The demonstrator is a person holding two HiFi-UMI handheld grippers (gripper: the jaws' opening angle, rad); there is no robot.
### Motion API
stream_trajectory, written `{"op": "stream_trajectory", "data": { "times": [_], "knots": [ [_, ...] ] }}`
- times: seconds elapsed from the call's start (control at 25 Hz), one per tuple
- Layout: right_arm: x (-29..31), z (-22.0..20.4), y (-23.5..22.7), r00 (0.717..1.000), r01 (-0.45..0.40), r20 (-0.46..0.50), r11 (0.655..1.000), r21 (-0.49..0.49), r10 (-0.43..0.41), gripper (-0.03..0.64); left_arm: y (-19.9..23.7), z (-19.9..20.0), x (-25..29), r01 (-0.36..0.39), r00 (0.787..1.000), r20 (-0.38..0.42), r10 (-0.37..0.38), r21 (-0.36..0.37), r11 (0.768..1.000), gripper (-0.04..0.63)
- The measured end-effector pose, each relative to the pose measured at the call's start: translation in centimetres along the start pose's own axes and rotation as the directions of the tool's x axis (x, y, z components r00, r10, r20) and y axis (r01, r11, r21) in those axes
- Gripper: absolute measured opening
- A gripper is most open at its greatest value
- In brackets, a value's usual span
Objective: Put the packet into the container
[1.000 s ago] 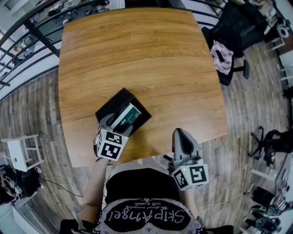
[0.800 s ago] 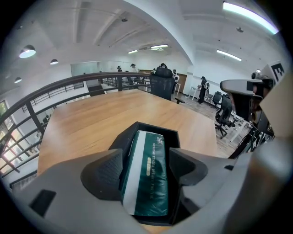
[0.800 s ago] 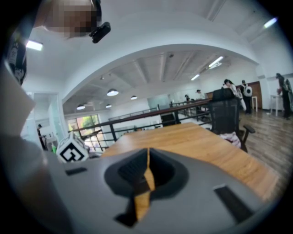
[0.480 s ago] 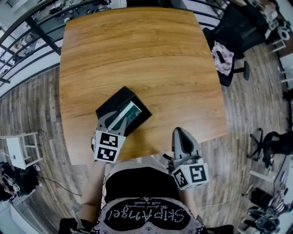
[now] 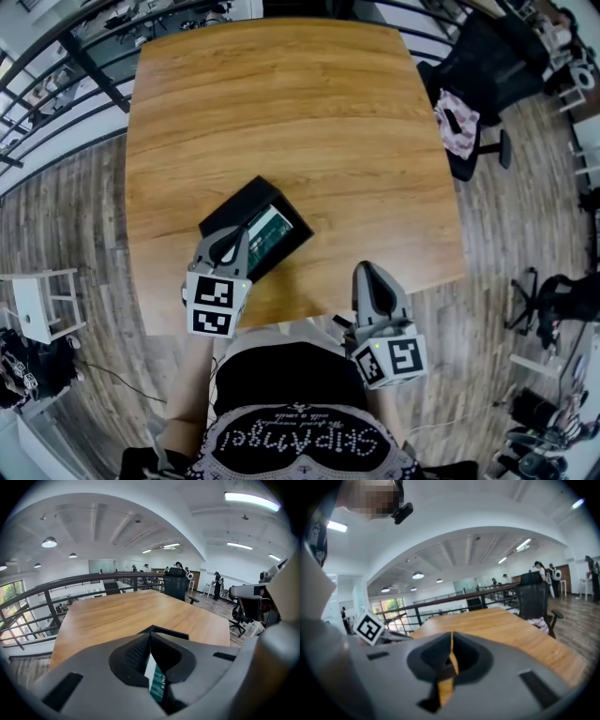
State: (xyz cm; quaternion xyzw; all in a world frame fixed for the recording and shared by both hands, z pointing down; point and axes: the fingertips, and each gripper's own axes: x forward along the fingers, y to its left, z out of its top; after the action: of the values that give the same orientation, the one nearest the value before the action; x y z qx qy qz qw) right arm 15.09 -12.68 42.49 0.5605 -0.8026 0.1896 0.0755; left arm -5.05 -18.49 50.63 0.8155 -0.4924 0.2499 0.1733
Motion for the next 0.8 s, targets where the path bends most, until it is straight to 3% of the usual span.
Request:
{"op": "stream_trajectory", "data": {
  "times": [0.16,0.28,0.52,0.8],
  "knots": [
    [-0.3,0.6,0.2,1.000,-0.005,0.019,1.000,-0.008,0.005,0.035,0.6,1.9,-1.7,-0.037,0.995,0.087,0.038,-0.006,0.999,0.028],
    [-0.3,1.5,0.1,0.999,-0.009,0.039,1.000,-0.019,0.009,0.034,1.4,4.1,-3.7,-0.070,0.980,0.183,0.073,-0.022,0.997,0.028],
    [-0.5,3.7,1.1,0.994,-0.040,0.096,0.998,-0.053,0.044,0.034,3.1,7.4,-8.4,-0.126,0.929,0.339,0.146,-0.080,0.989,0.028],
    [-1.8,6.6,2.3,0.983,-0.075,0.164,0.994,-0.075,0.087,0.034,3.7,10.3,-13.5,-0.150,0.873,0.443,0.202,-0.149,0.977,0.028]
  ]
}}
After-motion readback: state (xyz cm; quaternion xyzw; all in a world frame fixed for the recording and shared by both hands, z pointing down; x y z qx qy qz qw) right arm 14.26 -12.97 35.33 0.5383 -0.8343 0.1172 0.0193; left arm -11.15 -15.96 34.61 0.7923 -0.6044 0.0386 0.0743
